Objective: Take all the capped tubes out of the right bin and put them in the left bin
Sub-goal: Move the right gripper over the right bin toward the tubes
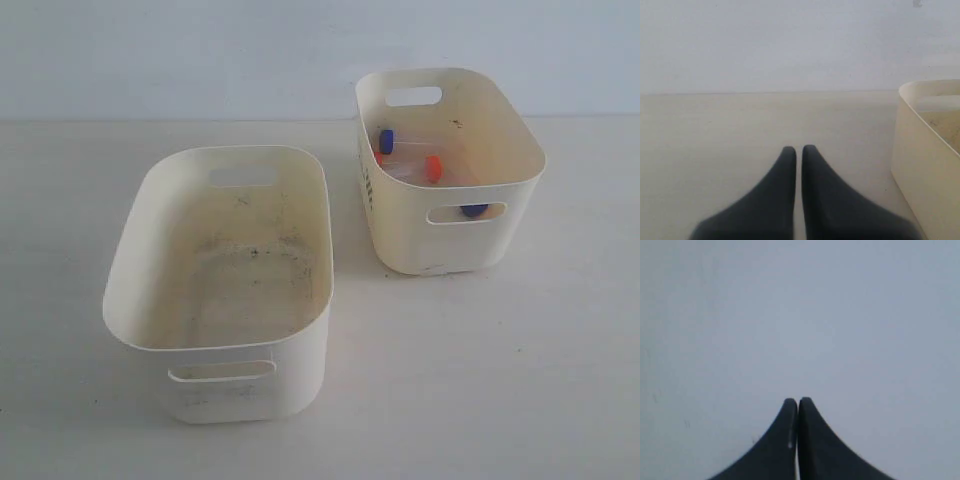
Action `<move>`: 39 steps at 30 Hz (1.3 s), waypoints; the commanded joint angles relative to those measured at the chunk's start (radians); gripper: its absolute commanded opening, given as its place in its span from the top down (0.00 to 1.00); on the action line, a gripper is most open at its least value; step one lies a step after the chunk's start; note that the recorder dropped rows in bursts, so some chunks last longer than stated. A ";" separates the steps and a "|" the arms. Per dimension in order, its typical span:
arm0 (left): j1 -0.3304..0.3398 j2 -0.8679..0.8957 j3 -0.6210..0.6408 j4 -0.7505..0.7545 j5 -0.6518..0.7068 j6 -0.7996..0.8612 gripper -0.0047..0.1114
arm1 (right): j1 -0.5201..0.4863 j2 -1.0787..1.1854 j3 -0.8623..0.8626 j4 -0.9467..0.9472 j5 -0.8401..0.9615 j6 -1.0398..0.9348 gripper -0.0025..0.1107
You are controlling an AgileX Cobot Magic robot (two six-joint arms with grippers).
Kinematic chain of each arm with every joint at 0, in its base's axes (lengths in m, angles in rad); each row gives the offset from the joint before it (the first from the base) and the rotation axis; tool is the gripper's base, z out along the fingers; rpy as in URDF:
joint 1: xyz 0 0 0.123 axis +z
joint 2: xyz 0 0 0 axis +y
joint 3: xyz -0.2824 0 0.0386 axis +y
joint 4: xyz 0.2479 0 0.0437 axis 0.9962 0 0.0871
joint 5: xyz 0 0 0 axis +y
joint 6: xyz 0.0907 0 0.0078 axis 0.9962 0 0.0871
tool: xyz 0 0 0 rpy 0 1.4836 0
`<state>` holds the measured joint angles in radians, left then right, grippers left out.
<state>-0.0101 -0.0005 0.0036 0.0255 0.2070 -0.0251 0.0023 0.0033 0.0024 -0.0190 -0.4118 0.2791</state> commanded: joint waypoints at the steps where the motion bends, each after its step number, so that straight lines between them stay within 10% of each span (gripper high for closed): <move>1: 0.000 0.000 -0.004 -0.006 -0.004 -0.010 0.92 | -0.002 -0.003 -0.057 0.032 -0.247 0.039 0.98; 16: 0.000 0.000 -0.004 -0.006 -0.004 -0.010 0.92 | -0.002 0.587 -0.744 0.058 1.130 -0.241 0.98; 31: 0.000 0.000 -0.004 -0.006 -0.004 -0.010 0.92 | -0.002 0.917 -0.798 0.464 1.147 -0.606 0.98; 39: 0.000 0.000 -0.004 -0.006 -0.004 -0.010 0.92 | -0.002 1.094 -1.158 0.641 1.314 -0.759 0.98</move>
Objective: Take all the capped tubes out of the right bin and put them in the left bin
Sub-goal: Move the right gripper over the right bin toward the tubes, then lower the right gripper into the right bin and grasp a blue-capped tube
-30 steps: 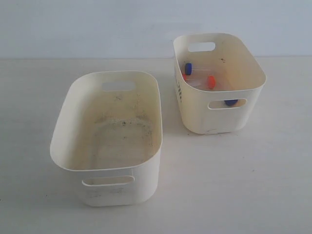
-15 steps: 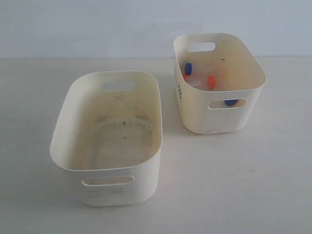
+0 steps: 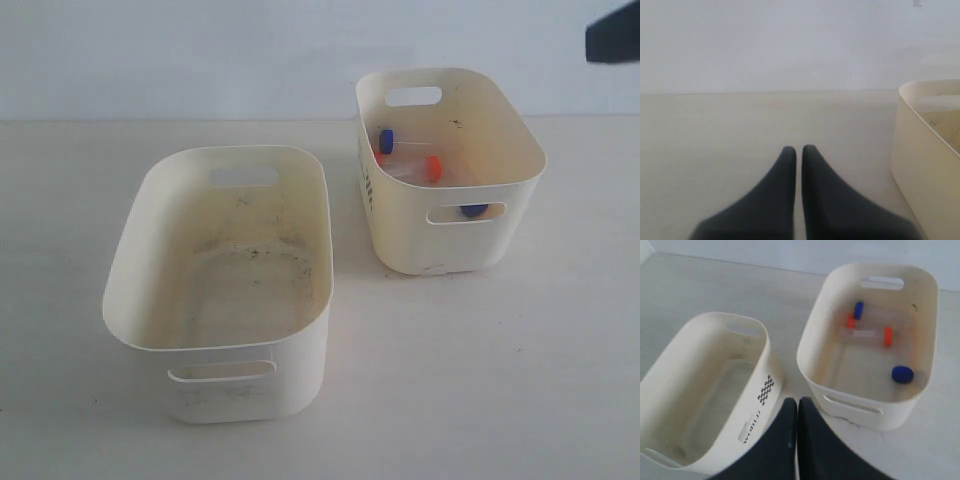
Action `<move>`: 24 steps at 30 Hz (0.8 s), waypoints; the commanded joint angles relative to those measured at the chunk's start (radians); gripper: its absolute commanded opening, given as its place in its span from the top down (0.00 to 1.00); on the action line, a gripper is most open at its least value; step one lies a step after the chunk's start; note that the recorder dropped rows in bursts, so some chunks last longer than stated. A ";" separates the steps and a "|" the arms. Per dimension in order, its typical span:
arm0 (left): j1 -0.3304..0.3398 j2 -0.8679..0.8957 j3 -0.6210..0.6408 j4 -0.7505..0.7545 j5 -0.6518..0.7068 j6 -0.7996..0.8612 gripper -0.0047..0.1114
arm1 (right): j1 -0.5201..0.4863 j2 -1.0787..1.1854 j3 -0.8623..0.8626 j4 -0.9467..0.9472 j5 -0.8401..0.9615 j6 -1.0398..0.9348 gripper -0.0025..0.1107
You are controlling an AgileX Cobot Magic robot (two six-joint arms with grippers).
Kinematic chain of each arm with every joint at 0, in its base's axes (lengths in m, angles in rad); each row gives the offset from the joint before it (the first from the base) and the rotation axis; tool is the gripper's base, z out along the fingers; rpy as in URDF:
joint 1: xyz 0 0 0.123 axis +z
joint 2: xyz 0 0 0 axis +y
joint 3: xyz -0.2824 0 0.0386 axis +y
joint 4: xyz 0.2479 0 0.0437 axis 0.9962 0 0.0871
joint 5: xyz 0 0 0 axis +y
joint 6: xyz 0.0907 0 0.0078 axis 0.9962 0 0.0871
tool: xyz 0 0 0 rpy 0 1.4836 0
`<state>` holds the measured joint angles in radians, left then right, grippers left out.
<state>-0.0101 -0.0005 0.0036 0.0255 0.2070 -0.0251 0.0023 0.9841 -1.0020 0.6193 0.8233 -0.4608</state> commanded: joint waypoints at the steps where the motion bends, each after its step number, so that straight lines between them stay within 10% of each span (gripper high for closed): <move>1: 0.000 0.000 -0.004 -0.006 -0.004 -0.010 0.92 | -0.002 0.155 -0.190 0.003 0.087 -0.015 0.98; 13: 0.000 0.000 -0.004 -0.006 -0.004 -0.010 0.92 | -0.002 0.673 -0.613 -0.108 0.097 -0.019 0.98; 18: 0.000 0.000 -0.004 -0.006 -0.004 -0.010 0.92 | -0.002 0.827 -0.689 -0.117 0.089 -0.343 0.97; 24: 0.000 0.000 -0.004 -0.006 -0.004 -0.010 0.92 | 0.062 0.945 -0.689 -0.200 0.008 -0.705 0.62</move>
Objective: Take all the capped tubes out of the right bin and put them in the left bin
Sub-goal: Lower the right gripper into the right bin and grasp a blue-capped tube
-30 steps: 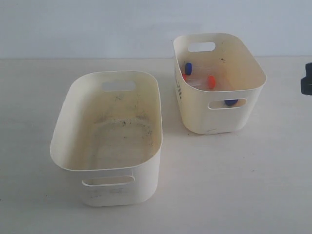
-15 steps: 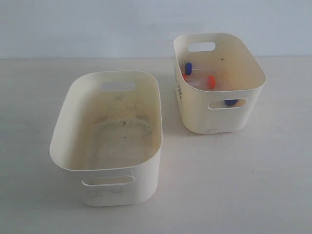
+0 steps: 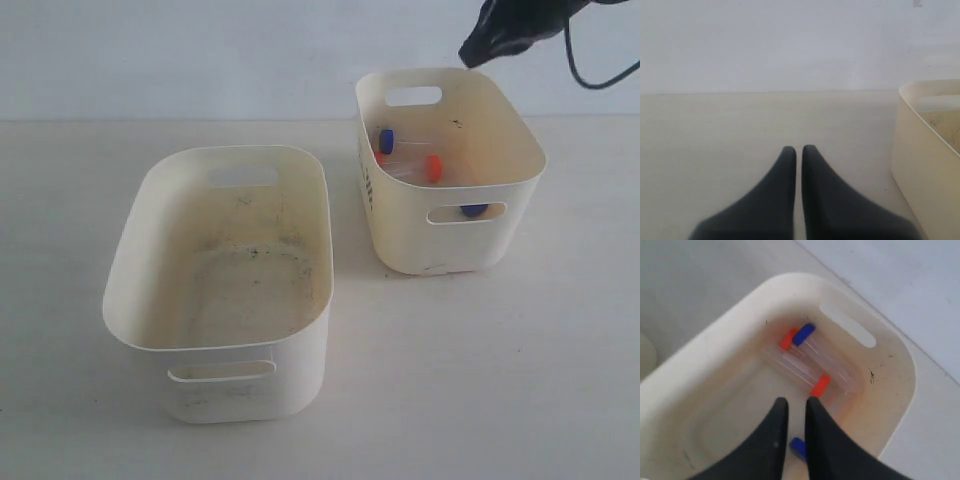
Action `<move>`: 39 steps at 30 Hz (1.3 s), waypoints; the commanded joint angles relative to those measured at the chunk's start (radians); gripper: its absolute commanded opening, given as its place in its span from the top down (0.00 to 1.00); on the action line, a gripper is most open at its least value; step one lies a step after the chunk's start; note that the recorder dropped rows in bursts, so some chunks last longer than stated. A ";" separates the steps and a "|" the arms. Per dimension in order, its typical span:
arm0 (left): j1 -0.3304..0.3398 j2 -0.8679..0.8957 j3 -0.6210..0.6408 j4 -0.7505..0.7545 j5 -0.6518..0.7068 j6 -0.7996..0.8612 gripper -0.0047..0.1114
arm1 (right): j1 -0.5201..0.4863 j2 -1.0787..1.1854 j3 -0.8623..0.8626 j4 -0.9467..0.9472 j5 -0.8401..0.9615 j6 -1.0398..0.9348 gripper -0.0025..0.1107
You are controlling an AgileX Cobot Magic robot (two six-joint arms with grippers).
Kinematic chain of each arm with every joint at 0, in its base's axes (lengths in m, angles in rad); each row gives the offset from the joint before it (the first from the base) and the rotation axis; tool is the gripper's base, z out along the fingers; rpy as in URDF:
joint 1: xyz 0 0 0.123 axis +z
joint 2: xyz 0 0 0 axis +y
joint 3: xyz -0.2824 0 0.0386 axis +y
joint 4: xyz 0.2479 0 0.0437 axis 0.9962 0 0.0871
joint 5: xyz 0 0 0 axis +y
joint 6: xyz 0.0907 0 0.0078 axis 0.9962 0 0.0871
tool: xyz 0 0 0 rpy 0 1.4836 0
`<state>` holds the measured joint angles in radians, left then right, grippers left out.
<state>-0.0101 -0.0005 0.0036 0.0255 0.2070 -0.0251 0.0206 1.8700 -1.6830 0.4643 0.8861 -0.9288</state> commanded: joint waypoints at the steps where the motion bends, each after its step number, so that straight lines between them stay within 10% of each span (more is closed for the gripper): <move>1: 0.000 0.000 -0.004 -0.006 -0.004 -0.010 0.92 | 0.058 0.075 -0.008 -0.049 -0.085 -0.279 0.53; 39: 0.000 0.000 -0.004 -0.006 -0.004 -0.010 0.92 | 0.118 0.341 -0.004 -0.208 -0.459 -0.572 0.45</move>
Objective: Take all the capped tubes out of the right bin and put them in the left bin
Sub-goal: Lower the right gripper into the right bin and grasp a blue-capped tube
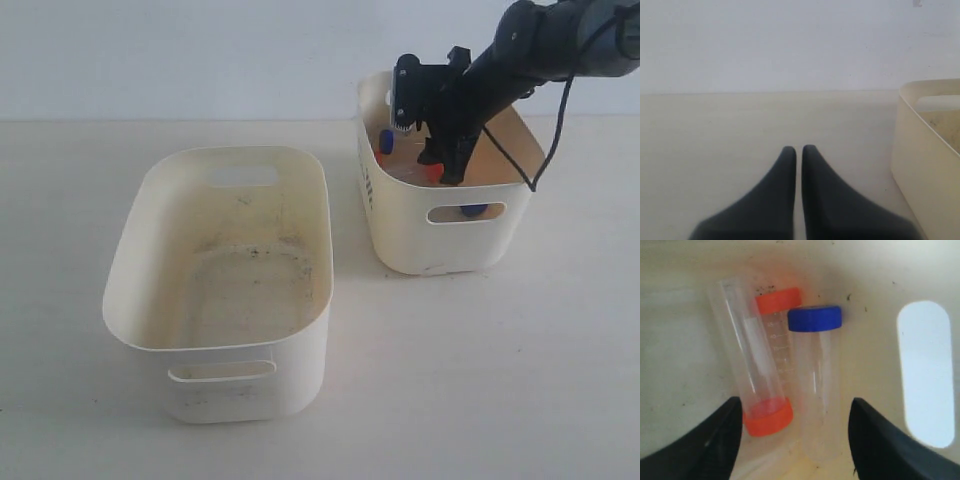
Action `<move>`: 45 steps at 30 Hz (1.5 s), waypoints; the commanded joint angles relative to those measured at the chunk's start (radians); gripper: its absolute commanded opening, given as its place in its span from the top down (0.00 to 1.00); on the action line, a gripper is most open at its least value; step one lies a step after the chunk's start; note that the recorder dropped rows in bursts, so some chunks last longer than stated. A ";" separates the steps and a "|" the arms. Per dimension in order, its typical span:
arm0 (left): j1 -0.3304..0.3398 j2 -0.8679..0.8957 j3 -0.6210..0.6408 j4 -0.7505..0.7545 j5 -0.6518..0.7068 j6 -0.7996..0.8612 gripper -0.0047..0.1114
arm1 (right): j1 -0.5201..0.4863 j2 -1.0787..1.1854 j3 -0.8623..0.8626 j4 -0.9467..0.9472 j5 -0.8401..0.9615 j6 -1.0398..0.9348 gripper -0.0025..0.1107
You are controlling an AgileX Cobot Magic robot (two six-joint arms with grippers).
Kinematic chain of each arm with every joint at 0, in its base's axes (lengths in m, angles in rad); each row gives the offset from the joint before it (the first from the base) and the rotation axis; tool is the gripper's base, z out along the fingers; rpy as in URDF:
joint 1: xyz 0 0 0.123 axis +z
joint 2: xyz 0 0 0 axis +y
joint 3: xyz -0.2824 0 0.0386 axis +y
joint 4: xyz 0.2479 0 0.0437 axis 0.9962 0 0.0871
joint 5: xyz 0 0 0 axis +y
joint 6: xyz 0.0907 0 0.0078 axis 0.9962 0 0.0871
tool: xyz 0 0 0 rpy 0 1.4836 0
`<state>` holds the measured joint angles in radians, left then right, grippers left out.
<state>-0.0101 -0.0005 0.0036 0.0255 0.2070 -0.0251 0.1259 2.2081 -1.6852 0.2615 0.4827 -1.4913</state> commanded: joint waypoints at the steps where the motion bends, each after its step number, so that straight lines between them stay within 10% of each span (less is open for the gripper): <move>1: 0.000 0.000 -0.004 -0.006 -0.004 -0.010 0.92 | 0.013 0.006 -0.002 -0.005 -0.076 -0.010 0.45; 35: 0.000 0.000 -0.004 -0.006 -0.004 -0.010 0.92 | 0.023 0.105 -0.002 -0.005 -0.256 -0.011 0.46; 42: 0.000 0.000 -0.004 -0.006 -0.004 -0.010 0.92 | 0.023 0.105 -0.002 -0.005 -0.202 -0.011 0.95; 45: 0.000 0.000 -0.004 -0.006 -0.004 -0.010 0.92 | 0.023 0.105 -0.002 -0.005 -0.202 -0.011 0.98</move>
<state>-0.0101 -0.0005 0.0036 0.0255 0.2070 -0.0251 0.1504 2.3147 -1.6873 0.2615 0.2591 -1.5014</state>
